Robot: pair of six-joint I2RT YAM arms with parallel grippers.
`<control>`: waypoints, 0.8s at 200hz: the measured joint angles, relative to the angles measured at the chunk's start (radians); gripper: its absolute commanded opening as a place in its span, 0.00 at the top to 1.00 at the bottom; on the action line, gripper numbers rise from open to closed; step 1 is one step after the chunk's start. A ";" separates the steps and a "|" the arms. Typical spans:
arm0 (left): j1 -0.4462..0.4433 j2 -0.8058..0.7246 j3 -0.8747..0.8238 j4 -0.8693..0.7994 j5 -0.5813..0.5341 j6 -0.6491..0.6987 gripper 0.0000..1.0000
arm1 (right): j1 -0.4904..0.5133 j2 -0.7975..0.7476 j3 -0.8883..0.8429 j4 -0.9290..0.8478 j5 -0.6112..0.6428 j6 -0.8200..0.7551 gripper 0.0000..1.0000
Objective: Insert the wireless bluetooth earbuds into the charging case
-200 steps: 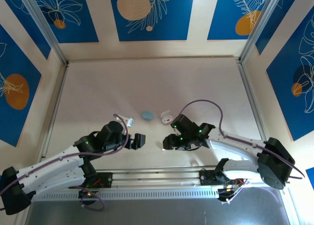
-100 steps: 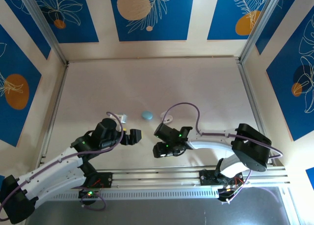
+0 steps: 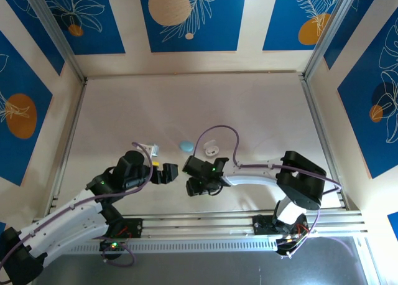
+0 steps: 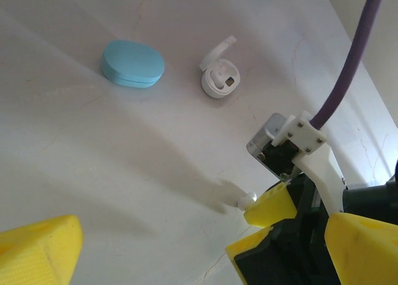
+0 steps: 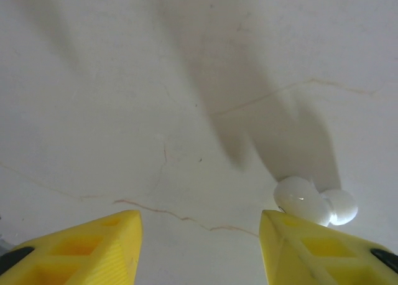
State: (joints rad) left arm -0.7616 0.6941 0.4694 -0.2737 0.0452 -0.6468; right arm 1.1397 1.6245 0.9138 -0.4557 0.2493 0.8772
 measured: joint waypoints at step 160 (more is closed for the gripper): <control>0.016 -0.172 -0.006 -0.119 -0.019 -0.003 0.00 | 0.013 0.086 0.233 -0.283 0.158 -0.111 0.54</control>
State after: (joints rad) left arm -0.7452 0.5220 0.4629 -0.3923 0.0257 -0.6495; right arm 1.1526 1.7107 1.1469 -0.7387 0.4076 0.7658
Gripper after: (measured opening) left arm 0.996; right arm 0.463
